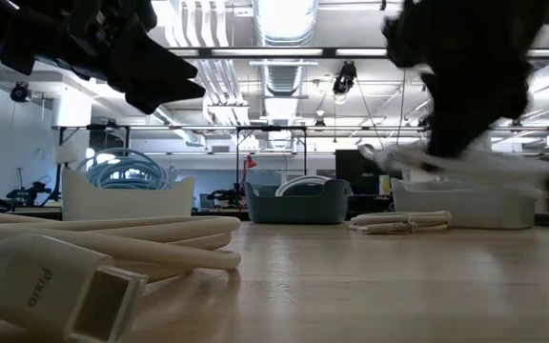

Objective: Pick & Place USB Port
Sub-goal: Put the white usb cable into the green bin

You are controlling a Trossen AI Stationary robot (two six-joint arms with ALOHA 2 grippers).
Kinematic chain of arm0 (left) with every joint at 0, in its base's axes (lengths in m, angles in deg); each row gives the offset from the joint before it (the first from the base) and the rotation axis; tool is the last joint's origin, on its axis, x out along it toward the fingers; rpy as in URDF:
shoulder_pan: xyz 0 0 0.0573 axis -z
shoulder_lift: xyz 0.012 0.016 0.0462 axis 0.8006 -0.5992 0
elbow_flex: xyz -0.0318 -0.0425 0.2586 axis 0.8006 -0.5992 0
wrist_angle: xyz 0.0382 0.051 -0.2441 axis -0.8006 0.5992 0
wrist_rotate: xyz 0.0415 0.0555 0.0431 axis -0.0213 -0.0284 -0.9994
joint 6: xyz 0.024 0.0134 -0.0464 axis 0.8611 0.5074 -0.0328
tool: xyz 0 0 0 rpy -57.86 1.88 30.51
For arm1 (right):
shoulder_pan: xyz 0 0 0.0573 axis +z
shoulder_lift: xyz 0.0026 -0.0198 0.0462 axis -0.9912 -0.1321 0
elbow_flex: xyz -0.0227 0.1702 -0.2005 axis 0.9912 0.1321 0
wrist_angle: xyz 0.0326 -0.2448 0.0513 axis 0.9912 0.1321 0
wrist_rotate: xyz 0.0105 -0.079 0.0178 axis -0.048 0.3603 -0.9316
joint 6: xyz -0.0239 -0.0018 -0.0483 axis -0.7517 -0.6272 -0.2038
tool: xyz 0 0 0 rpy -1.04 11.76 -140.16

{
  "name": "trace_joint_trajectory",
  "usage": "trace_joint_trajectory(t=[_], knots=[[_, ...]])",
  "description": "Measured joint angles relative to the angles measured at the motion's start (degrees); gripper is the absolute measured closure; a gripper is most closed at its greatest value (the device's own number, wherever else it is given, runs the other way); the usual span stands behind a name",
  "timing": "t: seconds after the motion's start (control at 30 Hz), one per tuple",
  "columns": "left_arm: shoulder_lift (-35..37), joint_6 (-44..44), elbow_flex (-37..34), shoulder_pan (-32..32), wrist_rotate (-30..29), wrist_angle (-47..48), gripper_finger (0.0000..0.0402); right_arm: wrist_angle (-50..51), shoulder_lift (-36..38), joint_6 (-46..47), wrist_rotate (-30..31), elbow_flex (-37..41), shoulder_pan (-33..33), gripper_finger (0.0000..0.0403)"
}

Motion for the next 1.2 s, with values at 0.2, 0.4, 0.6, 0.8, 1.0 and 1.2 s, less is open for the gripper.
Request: trace_joint_trajectory(t=[0.2, 0.4, 0.6, 0.8, 1.0, 1.2], knots=[[0.0, 0.0, 0.0, 0.0, 0.0, 0.0, 0.0179, 0.3, 0.9, -14.0, 14.8, -6.2, -6.1, 0.0378], [0.0, 0.2, 0.0, 0.0, 0.0, 0.1, 0.0179, -1.8, 0.5, -25.6, 26.4, -10.4, -16.7, 0.0378], [0.0, 0.2, 0.0, 0.0, 0.0, 0.1, 0.0179, -17.3, 0.4, -34.4, 27.9, -9.6, -28.2, 0.0368], [0.0, 0.3, 0.0, 0.0, 0.0, 0.6, 0.0179, -31.1, -2.2, -40.9, 23.7, -8.9, -35.3, 0.0362], [0.0, 0.3, 0.0, 0.0, 0.0, 2.1, 0.0179, -37.1, -7.8, -40.5, 23.2, -8.9, -38.6, 0.0369], [0.0, 0.3, 0.0, 0.0, 0.0, 2.3, 0.0179, -42.6, -13.0, -38.1, 23.1, -9.3, -40.6, 0.0366]])
